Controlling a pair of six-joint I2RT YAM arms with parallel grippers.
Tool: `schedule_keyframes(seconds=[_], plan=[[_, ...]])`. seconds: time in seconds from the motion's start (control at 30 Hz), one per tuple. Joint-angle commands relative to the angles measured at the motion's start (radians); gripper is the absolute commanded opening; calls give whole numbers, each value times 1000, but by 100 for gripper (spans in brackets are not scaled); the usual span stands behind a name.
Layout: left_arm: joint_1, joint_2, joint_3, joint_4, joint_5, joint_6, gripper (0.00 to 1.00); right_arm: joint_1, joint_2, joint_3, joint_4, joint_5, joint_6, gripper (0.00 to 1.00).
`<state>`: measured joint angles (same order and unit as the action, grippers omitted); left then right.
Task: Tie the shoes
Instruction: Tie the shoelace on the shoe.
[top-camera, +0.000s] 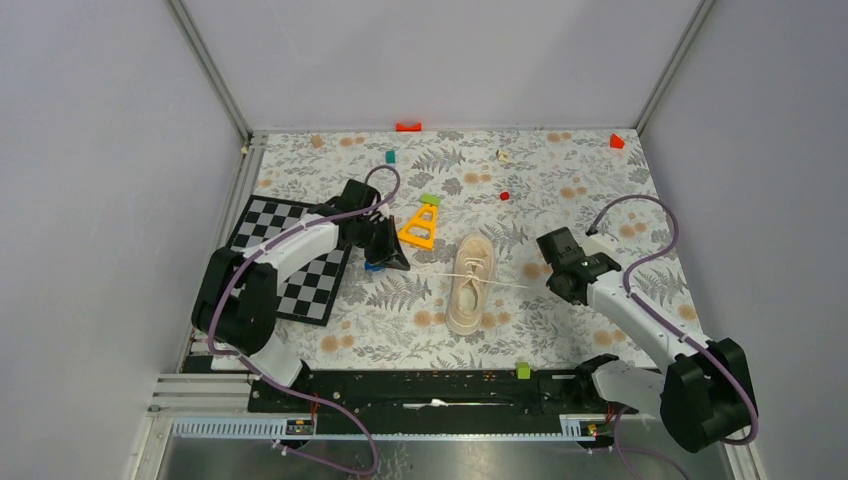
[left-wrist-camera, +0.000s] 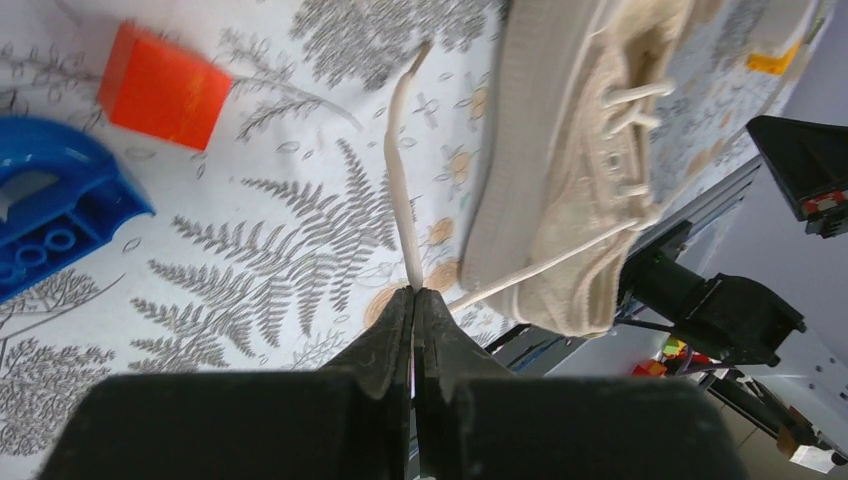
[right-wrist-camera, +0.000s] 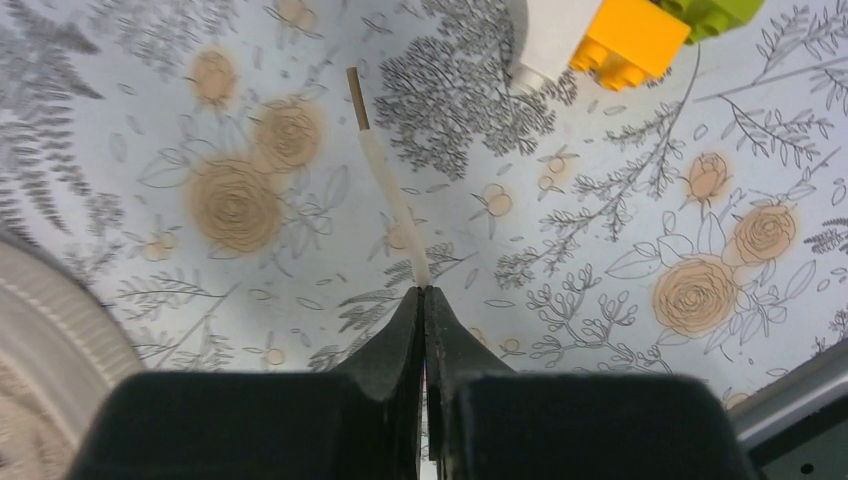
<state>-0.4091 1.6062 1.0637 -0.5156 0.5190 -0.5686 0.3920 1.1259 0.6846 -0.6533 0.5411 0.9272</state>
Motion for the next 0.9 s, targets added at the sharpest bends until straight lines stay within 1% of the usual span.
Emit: schedule_keyframes(seconds=[0.0,0.23,0.43,0.57,0.73,0.87], plan=[[27,-32,-46,26,-55,12,0,-13,13,-44,-11,54,35,0],[29,-40,-23,24,-56,11,0,-17,-2,-37,-14,64,34,0],[29,-114,11,-6,-52,21,0,-22,-58,10,-70,100,22,0],[29,-152,45,-36,-76,32,0,-25,-104,38,-96,119,9,0],[29,-138,31,-39,-74,36,0,-25,-122,56,-103,117,5,0],[29,-86,-27,-15,-105,48,0,-25,-116,43,-91,110,3,0]])
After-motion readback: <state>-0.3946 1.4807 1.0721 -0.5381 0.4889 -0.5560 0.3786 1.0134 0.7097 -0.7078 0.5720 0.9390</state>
